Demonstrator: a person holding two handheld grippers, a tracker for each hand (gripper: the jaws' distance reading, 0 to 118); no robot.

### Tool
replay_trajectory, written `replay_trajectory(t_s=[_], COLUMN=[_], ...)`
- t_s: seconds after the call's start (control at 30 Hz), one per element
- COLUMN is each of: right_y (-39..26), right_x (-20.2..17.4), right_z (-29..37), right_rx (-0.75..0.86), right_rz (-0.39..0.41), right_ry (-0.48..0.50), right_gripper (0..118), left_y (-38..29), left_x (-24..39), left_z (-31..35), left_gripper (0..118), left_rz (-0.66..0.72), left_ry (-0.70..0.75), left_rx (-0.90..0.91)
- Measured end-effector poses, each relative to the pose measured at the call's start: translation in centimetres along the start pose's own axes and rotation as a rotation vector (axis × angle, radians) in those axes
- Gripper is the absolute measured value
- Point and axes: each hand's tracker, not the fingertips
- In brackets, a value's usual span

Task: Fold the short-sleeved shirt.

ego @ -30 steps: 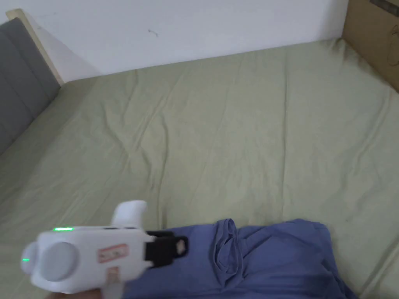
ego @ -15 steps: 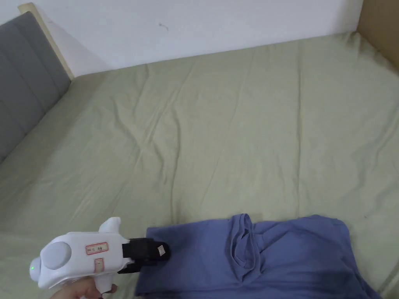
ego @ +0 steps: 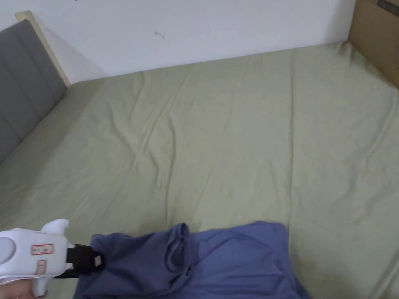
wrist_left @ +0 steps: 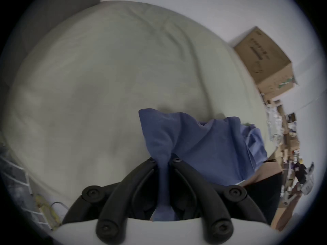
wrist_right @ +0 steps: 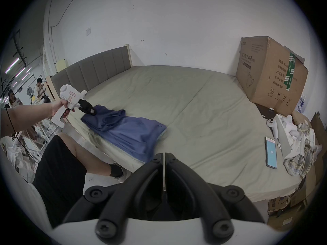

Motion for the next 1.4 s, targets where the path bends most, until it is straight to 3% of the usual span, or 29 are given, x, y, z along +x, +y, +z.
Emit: replay_trajectory(t_s=[0.17,0.23,0.4,0.53,0.77,0.9,0.93,0.97,1.03,1.1,1.2,1.3,1.33,1.37,1.4], right_y=[-0.4,-0.5,-0.5,-0.7,-1.9,-2.4,-2.4,-2.4,-2.4,-2.4,-2.5,-2.5,-2.4,-2.4,-2.3], right_x=[-0.1,-0.2,-0.3,-0.3,0.1,0.6,0.8,0.9,1.0,1.2,1.5,1.5,1.4,1.4,1.3], right_z=[-0.1,-0.1,0.2,0.7,2.3,3.1,3.3,3.4,3.7,4.0,3.9,3.5,3.5,3.5,3.4], right_rx=[0.007,0.005,0.018,0.040,0.074,0.070,0.070,0.071,0.076,0.081,0.078,0.069,0.067,0.068,0.069], right_rz=[-0.017,-0.013,-0.006,-0.023,-0.089,-0.099,-0.102,-0.103,-0.103,-0.105,-0.110,-0.116,-0.120,-0.123,-0.127], right_ry=[0.015,0.020,0.033,0.041,0.035,0.016,0.014,0.010,0.003,0.006,0.007,0.006,0.006,0.009,0.016], right_gripper=[2,2,2,2,2,2,2,2,2,2,2,2,2,2,2], left_y=[1.1,2.7,3.4,2.8,1.0,-0.6,-0.8,-0.8,-0.7,-0.6,-0.7,-1.0,-1.4,-1.7,-2.1], left_x=[2.9,4.3,13.4,20.2,28.4,31.3,31.4,31.4,31.2,30.7,29.6,27.7,27.0,26.7,26.7], left_z=[6.8,8.8,12.2,9.3,-0.5,-7.0,-8.7,-9.8,-10.3,-8.6,-4.0,-1.1,-1.0,-1.6,-3.0], left_gripper=[8,8,8,8,8,9,13,24,60,69,85,85,79,63,37], left_rz=[-0.051,-0.136,-0.241,-0.401,-0.408,-0.423,-0.426,-0.415,-0.339,-0.260,-0.315,-0.314,-0.323,-0.333,-0.347], left_ry=[0.053,0.037,-0.033,-0.031,-0.127,-0.103,-0.095,-0.096,-0.114,-0.222,-0.333,-0.225,-0.175,-0.143,-0.141], left_rx=[0.049,0.060,0.045,0.007,-0.136,-0.210,-0.223,-0.233,-0.232,-0.185,-0.117,0.018,0.058,0.078,0.044])
